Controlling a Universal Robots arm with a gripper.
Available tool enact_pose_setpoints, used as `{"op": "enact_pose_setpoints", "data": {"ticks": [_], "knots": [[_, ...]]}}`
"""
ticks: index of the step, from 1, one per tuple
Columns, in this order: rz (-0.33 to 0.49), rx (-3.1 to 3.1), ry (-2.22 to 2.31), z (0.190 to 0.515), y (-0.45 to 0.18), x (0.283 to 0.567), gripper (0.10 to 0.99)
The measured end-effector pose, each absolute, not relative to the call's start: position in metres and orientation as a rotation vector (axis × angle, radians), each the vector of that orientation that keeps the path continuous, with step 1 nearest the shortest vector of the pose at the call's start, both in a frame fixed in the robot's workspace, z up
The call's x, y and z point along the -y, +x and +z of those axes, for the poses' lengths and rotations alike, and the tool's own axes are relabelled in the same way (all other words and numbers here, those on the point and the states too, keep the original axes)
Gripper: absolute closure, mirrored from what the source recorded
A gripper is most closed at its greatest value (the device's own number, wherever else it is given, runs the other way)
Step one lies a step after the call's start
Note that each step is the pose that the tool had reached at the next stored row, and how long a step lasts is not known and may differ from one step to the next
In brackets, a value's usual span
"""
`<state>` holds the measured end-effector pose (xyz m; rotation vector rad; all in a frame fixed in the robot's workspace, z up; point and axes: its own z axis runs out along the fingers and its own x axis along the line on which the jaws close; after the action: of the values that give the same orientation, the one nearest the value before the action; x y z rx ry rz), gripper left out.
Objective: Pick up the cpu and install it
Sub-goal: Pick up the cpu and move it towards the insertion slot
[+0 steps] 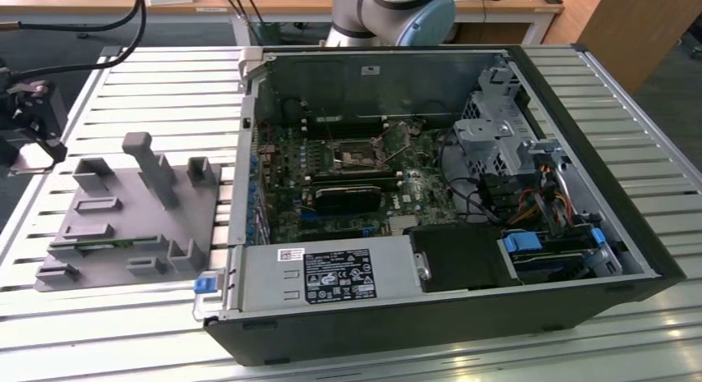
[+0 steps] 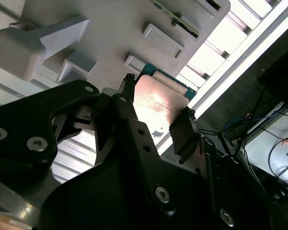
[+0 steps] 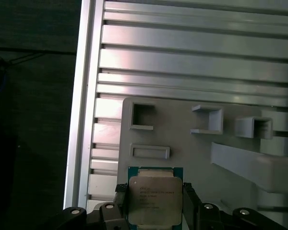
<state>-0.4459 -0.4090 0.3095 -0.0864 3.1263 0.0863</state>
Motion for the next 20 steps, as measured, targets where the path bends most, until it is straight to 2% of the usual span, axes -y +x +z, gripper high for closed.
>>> {"op": "enact_pose_setpoints", "data": {"ticks": [20], "knots": [[0.086, -3.126, -0.087, 0.327, -0.446, 0.409, 0.545]]}}
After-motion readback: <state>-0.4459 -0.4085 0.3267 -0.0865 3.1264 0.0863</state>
